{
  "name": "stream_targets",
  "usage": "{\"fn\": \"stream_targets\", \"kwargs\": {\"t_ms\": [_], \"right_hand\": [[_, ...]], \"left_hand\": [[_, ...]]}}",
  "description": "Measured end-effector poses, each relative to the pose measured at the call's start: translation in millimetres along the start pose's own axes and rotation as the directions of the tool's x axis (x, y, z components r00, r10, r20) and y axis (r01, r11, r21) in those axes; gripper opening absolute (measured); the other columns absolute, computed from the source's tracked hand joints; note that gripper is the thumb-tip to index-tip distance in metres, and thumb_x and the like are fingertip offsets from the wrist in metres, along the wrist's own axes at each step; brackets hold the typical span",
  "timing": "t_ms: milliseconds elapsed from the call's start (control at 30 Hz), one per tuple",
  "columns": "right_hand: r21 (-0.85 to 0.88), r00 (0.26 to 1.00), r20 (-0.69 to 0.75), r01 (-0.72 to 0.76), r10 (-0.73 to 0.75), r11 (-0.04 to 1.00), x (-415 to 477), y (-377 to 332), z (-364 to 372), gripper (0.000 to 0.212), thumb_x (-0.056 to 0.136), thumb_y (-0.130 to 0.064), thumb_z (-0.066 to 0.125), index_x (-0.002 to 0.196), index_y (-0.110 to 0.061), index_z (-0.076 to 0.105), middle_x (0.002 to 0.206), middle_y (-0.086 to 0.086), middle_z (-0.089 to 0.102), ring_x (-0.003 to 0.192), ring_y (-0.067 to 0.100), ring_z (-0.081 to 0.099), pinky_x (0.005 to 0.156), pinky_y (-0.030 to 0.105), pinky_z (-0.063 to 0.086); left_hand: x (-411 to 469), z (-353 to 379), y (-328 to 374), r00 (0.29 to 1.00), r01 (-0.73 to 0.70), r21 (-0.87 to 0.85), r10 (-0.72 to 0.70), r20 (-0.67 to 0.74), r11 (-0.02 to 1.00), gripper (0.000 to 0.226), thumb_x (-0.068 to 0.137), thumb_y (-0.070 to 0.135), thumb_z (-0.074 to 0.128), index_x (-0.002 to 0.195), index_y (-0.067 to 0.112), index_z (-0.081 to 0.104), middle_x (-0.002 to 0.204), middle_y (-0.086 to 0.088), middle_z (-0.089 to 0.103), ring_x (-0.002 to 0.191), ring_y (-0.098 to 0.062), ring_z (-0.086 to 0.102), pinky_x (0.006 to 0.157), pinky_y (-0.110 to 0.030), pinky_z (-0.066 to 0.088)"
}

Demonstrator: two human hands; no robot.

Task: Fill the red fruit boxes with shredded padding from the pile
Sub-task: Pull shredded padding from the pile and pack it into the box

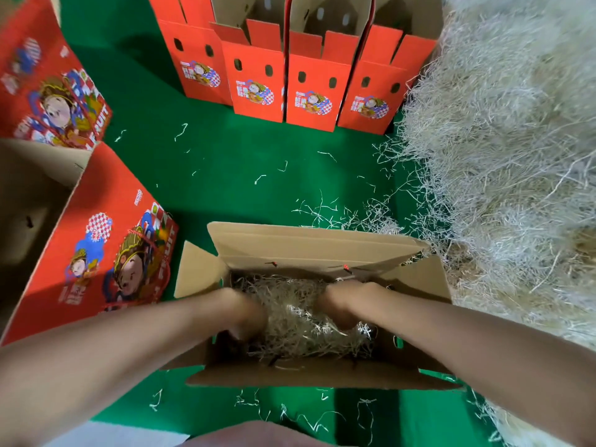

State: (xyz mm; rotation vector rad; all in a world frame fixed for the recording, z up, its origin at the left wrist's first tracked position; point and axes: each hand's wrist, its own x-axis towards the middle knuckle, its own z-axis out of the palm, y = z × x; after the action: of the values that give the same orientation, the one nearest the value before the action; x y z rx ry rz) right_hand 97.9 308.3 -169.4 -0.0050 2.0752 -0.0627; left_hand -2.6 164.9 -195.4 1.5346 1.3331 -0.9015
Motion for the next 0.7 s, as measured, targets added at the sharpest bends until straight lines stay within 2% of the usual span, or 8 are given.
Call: {"fn": "stream_targets", "kwargs": {"t_ms": [100,200,267,333,400,500,633,700], "right_hand": [[0.089,0.985,-0.126,0.127,-0.115,0.988,-14,-19,-16,0.054,0.084,-0.008,0.061,0.135,-0.017,0.045,0.124,0.009,0.057,0.095,0.022,0.059,0.068,0.028,0.048],[0.234,0.898,-0.144,0.439,-0.416,0.867,-25,-42,-25,0.063,0.086,-0.008,0.060,0.143,-0.023,0.035,0.143,0.005,0.042,0.119,0.021,0.048,0.097,0.027,0.040],[0.254,0.840,-0.170,0.543,-0.516,0.800,-22,-51,-26,0.053,0.088,-0.004,0.056,0.137,-0.019,0.045,0.139,0.007,0.048,0.120,0.023,0.048,0.100,0.026,0.037],[0.305,0.826,-0.226,0.563,-0.517,0.768,-17,-54,-26,0.046,0.088,-0.002,0.055,0.132,-0.017,0.052,0.133,0.007,0.054,0.114,0.023,0.052,0.093,0.023,0.039],[0.293,0.829,-0.282,0.553,-0.482,0.780,-12,-54,-23,0.052,0.088,0.002,0.050,0.134,-0.022,0.049,0.138,0.004,0.049,0.119,0.021,0.048,0.091,0.021,0.038],[0.191,0.850,-0.284,0.503,-0.443,0.843,-6,-59,-15,0.056,0.085,0.007,0.046,0.135,-0.018,0.048,0.136,0.011,0.050,0.121,0.025,0.049,0.093,0.025,0.038],[0.072,0.865,-0.260,0.460,-0.429,0.885,0,-60,-3,0.023,0.089,-0.006,0.052,0.108,0.001,0.064,0.106,0.020,0.065,0.098,0.032,0.060,0.082,0.033,0.043],[0.004,0.917,-0.197,0.356,-0.348,0.935,6,-48,1,0.021,0.092,-0.006,0.048,0.107,0.004,0.060,0.109,0.021,0.062,0.099,0.032,0.059,0.082,0.036,0.046]], "left_hand": [[-8,-15,0,0.993,0.065,0.017,-0.063,-0.102,0.998,0.030,0.091,0.015,0.057,0.118,0.002,0.059,0.115,-0.012,0.061,0.097,-0.026,0.059,0.070,-0.029,0.042],[-14,-24,-3,0.950,0.170,-0.031,-0.172,-0.261,0.985,0.022,0.088,0.007,0.056,0.109,0.007,0.062,0.103,-0.010,0.063,0.086,-0.025,0.062,0.059,-0.027,0.042],[-14,-24,-7,0.898,0.204,-0.186,-0.259,-0.356,0.961,0.018,0.085,0.003,0.057,0.101,0.008,0.063,0.098,-0.010,0.064,0.078,-0.024,0.060,0.058,-0.030,0.043],[-12,-23,-8,0.855,0.193,-0.316,-0.317,-0.409,0.929,0.021,0.085,0.003,0.056,0.104,0.011,0.060,0.107,-0.011,0.062,0.091,-0.026,0.061,0.067,-0.033,0.046],[-9,-22,-8,0.828,0.185,-0.374,-0.349,-0.438,0.909,0.030,0.086,0.004,0.054,0.115,0.013,0.056,0.115,-0.011,0.059,0.102,-0.029,0.059,0.078,-0.035,0.048],[-9,-25,-8,0.826,0.207,-0.400,-0.379,-0.418,0.893,0.040,0.086,0.002,0.055,0.124,0.015,0.053,0.118,-0.011,0.058,0.103,-0.029,0.059,0.084,-0.038,0.052],[-13,-28,-5,0.858,0.241,-0.302,-0.348,-0.377,0.922,0.038,0.086,0.002,0.056,0.122,0.012,0.055,0.120,-0.010,0.059,0.103,-0.027,0.060,0.078,-0.036,0.053],[-17,-30,-2,0.888,0.259,-0.179,-0.307,-0.342,0.949,0.036,0.089,0.005,0.052,0.125,0.010,0.052,0.123,-0.011,0.057,0.105,-0.028,0.059,0.074,-0.035,0.051]]}}
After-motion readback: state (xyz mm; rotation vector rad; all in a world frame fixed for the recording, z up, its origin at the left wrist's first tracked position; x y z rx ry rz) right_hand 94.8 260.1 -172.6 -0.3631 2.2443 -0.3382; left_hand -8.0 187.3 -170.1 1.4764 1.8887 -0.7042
